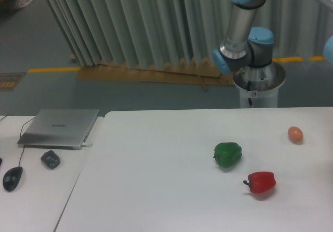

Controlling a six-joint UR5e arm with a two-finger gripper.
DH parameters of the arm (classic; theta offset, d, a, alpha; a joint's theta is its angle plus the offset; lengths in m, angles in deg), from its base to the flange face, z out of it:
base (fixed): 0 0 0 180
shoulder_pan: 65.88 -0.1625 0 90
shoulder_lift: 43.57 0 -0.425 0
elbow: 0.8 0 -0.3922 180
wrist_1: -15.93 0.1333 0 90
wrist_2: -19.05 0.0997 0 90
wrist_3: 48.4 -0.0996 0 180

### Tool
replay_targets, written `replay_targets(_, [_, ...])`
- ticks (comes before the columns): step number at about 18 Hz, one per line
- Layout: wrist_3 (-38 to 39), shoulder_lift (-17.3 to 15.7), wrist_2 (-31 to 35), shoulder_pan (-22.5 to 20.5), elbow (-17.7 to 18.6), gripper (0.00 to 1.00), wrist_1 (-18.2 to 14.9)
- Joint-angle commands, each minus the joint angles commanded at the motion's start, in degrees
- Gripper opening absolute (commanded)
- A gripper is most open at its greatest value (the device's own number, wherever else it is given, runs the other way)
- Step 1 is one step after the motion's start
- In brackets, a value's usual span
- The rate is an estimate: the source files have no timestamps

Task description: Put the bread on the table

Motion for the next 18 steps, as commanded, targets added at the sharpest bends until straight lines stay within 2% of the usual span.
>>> replay_targets(1, [-0.4, 0.0, 0.2, -0.4, 0.9, 1.0, 3.1])
replay_targets(2, [-0.4, -0.1, 0.1, -0.4, 1.6, 1.0, 3.7])
replay_targets(5, [-0.5, -0.9, -0.1, -1.0, 2.0, 1.0, 3.7])
replay_targets(8, [0.0, -1.1, -4.7, -2.7, 1.9, 1.0, 3.7])
replay_targets(10, [0.1, -2.0, -4.6, -2.9, 1.4, 1.0, 3.2])
replay_targets(18, [0.1, -2.2, -3.8, -3.4, 0.9, 1.0, 2.4])
